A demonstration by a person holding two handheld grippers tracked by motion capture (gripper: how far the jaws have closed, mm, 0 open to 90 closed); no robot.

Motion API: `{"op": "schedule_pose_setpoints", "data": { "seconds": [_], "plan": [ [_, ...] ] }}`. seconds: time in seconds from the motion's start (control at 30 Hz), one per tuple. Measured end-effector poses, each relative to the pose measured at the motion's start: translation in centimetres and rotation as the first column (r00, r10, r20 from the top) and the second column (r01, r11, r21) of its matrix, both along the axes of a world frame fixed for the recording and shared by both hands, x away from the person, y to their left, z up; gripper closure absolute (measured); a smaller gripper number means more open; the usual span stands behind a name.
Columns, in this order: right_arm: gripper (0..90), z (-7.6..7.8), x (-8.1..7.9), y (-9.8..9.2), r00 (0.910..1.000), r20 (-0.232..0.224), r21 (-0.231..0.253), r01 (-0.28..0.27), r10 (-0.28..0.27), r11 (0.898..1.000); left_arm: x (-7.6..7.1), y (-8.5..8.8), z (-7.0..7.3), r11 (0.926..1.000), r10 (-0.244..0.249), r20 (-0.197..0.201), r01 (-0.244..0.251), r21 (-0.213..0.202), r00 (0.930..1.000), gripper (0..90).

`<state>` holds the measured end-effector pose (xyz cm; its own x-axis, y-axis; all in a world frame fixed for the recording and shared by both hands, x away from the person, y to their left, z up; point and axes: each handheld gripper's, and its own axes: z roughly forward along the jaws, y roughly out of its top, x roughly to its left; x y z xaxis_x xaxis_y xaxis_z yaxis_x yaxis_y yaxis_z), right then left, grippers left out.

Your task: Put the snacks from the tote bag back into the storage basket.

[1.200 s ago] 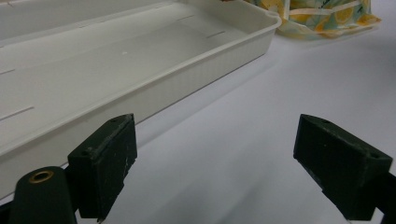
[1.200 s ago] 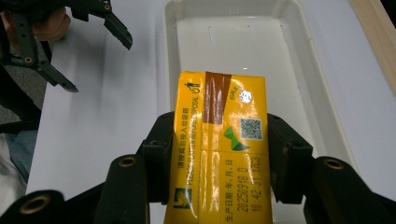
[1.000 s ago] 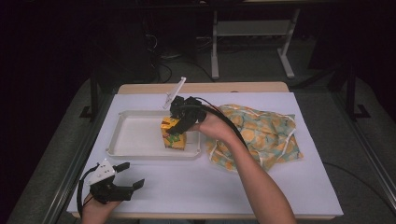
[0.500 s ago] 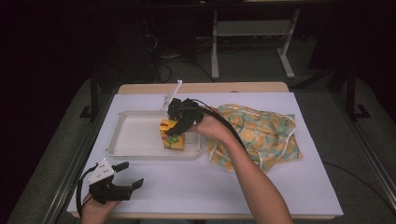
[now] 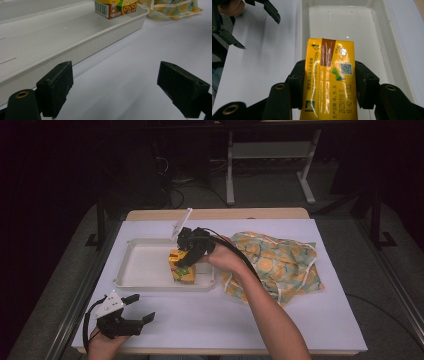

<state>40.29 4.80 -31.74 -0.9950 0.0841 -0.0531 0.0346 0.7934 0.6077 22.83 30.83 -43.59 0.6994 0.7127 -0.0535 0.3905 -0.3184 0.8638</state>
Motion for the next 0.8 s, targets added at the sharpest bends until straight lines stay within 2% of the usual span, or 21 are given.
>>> {"op": "schedule_pose_setpoints", "data": {
  "seconds": [0.8],
  "plan": [
    [49.8,-1.3,0.5,0.8,0.9999,-0.013,-0.020,-0.004,0.003,1.000,0.0,0.0,0.0,1.0000,0.003,0.000,-0.003,-0.004,1.0000,13.2]
  ]
}}
